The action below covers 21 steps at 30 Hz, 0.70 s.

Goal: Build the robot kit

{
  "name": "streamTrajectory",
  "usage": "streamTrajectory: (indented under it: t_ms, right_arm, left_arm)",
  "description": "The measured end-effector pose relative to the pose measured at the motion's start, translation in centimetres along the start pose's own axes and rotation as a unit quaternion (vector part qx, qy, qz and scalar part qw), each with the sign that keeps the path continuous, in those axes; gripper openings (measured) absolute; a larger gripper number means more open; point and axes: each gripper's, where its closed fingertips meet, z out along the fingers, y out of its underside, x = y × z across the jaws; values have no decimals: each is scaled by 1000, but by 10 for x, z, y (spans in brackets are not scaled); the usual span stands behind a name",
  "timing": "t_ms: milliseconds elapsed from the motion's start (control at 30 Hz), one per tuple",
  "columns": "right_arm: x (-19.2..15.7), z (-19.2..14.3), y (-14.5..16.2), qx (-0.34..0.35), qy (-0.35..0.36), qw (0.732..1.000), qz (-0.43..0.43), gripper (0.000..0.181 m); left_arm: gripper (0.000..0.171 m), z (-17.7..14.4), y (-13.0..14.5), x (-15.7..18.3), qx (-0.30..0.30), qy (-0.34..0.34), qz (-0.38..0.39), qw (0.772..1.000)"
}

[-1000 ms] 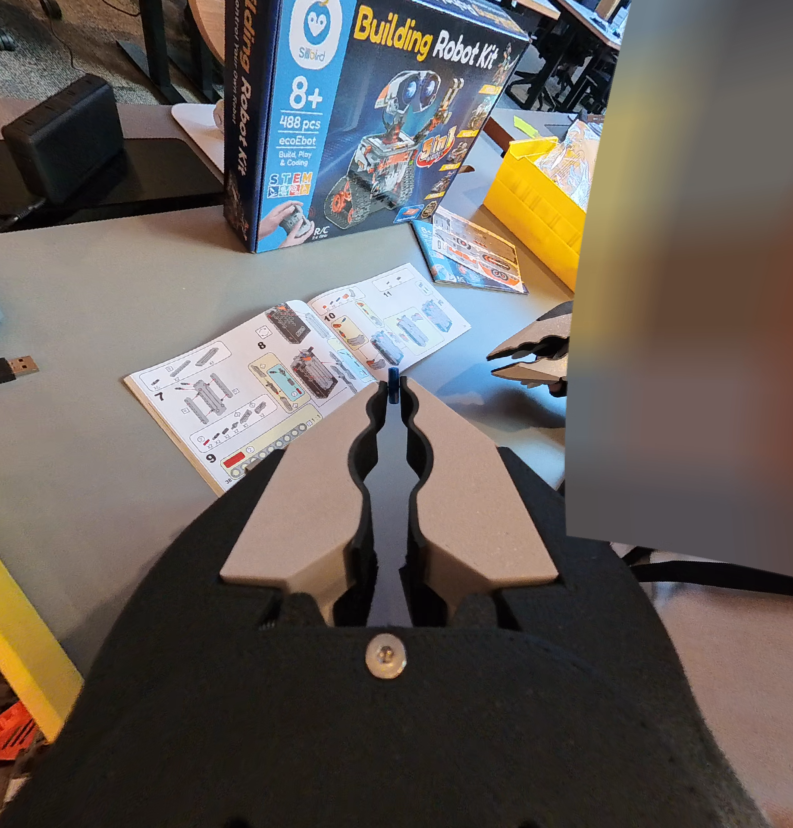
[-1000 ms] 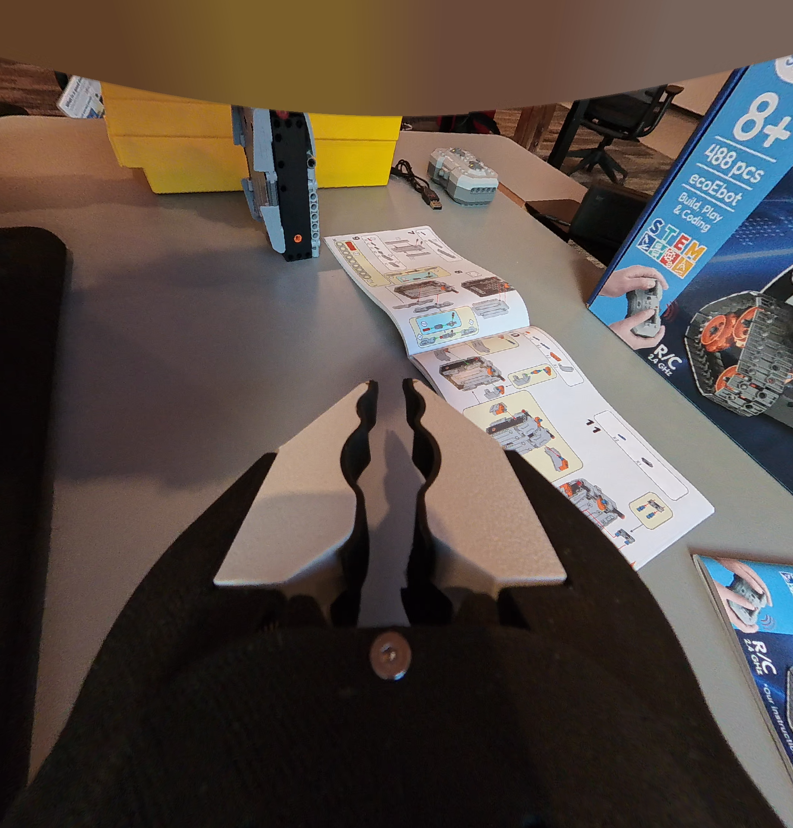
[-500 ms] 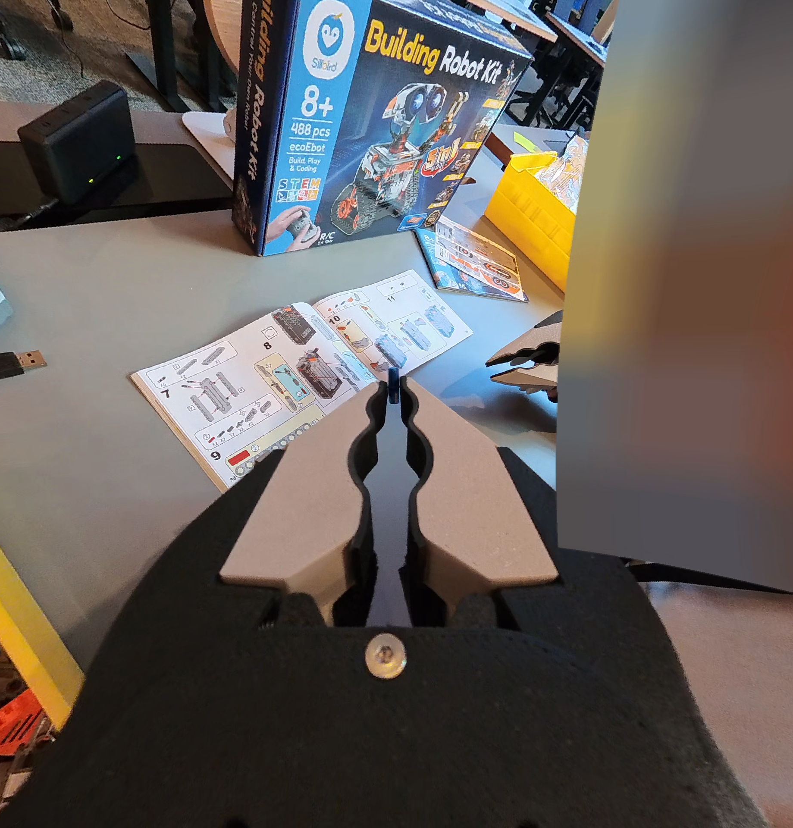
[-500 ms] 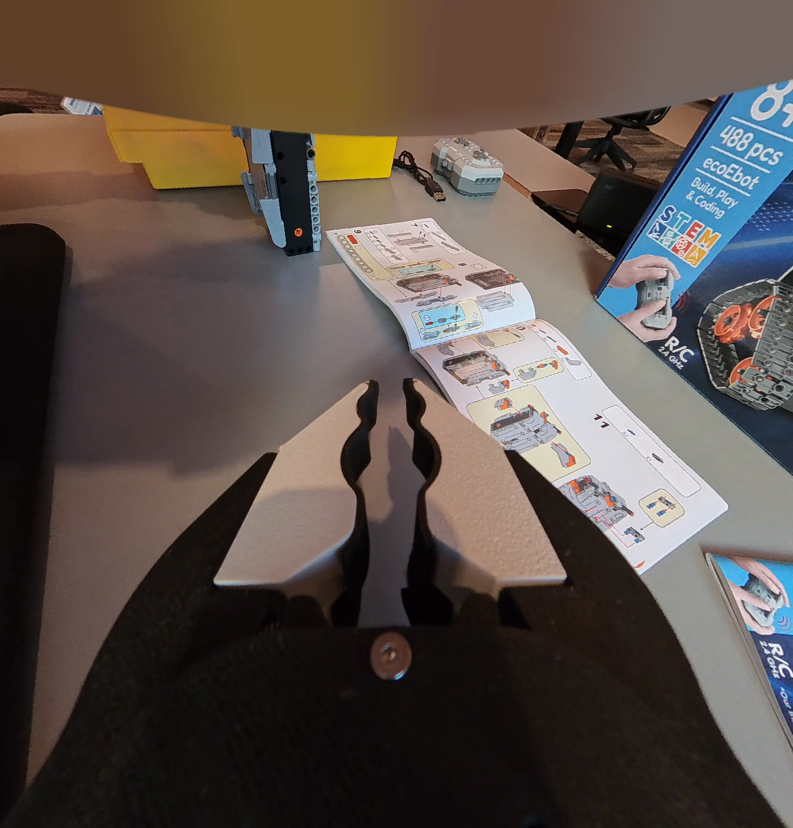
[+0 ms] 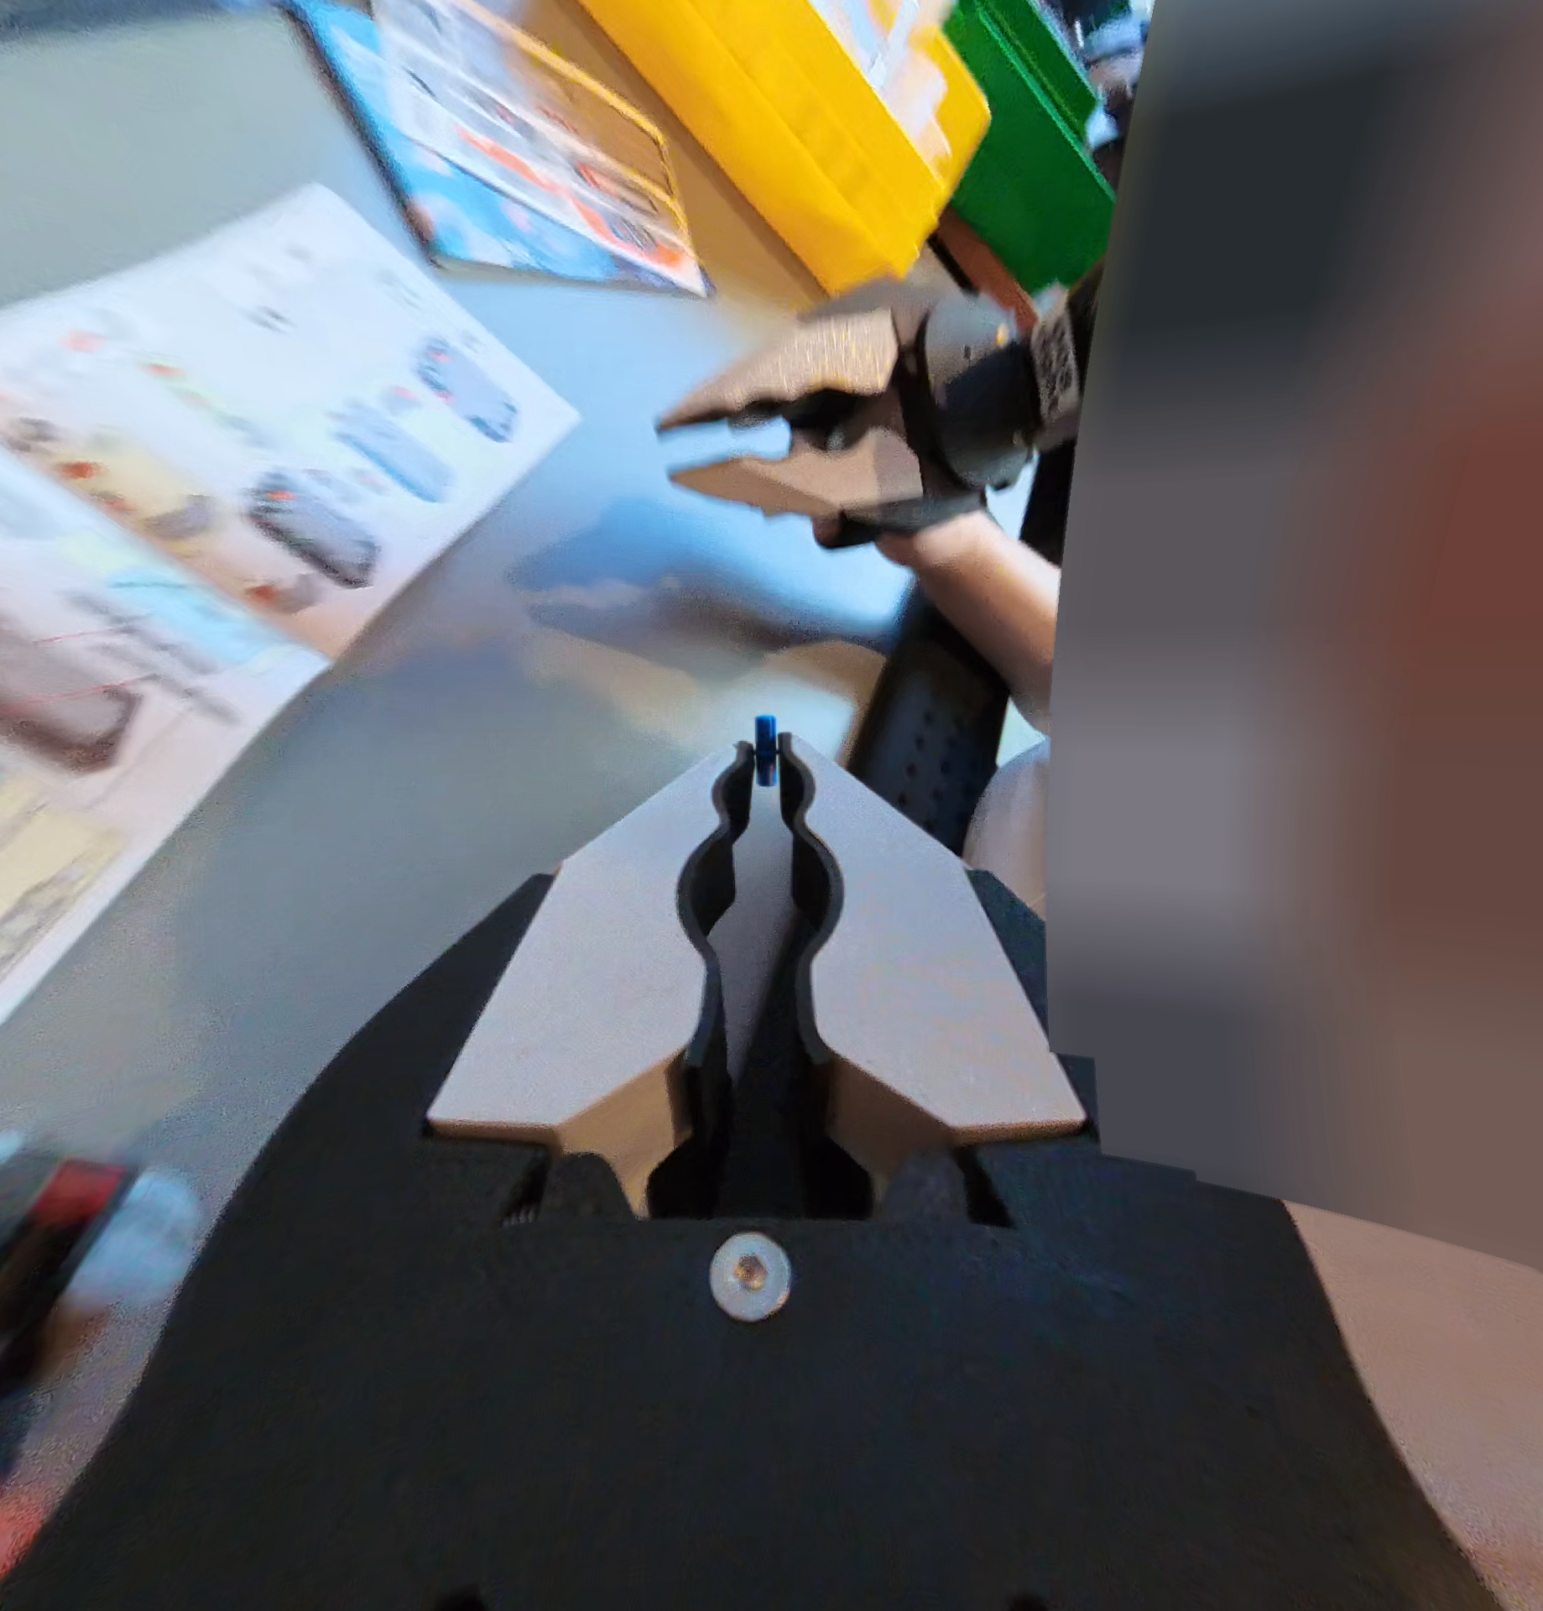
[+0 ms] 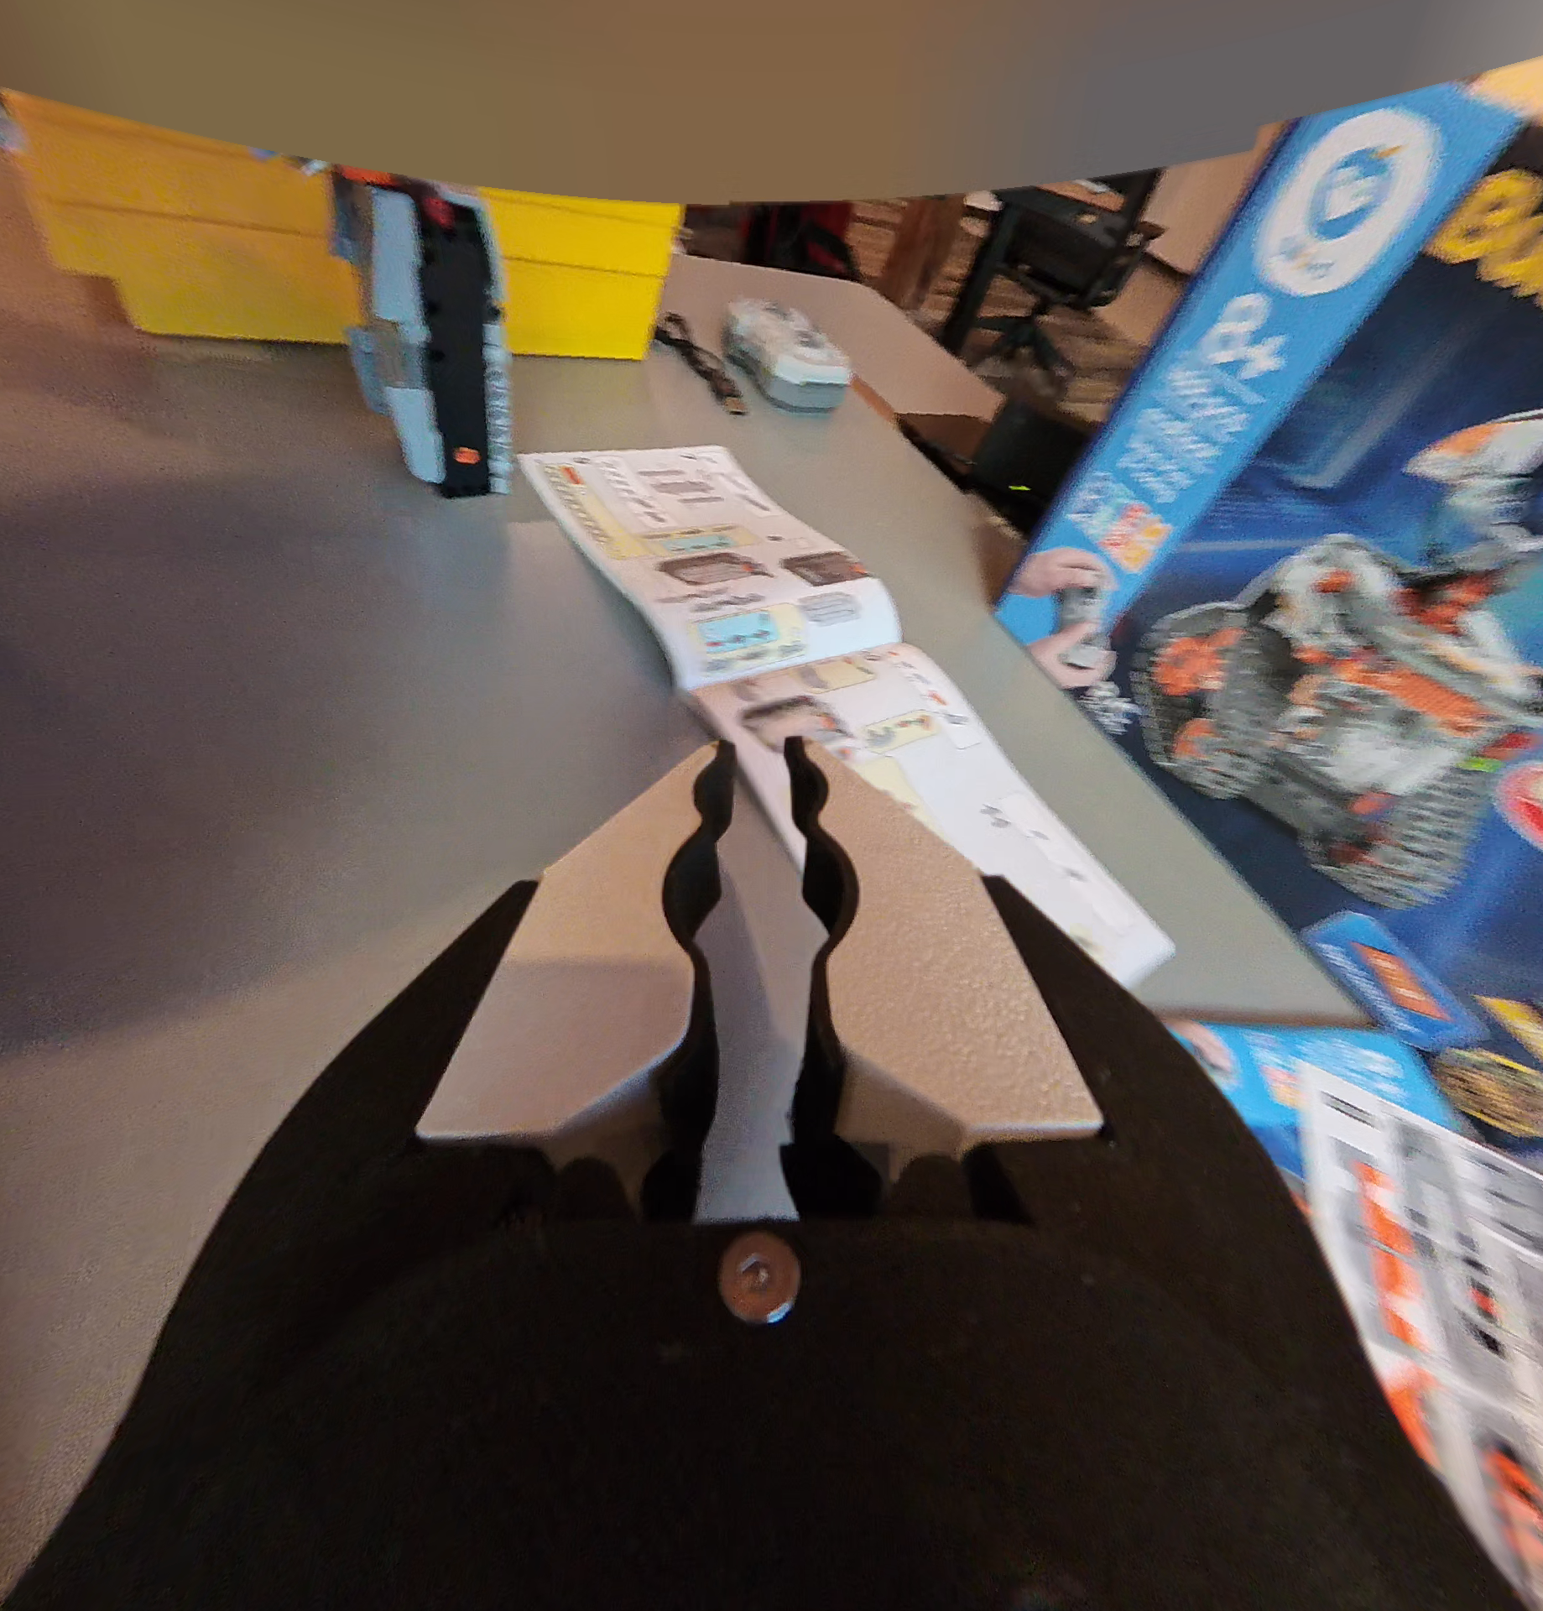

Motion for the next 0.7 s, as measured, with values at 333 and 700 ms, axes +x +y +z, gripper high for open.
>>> streamTrajectory:
  t_ms: [333,700]
  right_arm:
    - [68,-46,-10,62,109,989,76,11]
    - [61,-45,-15,67,96,991,67,11]
  left_arm:
    - [4,78,31,-101,-255,-268,102,923]
    - [4,83,47,-121,-275,-303,76,909]
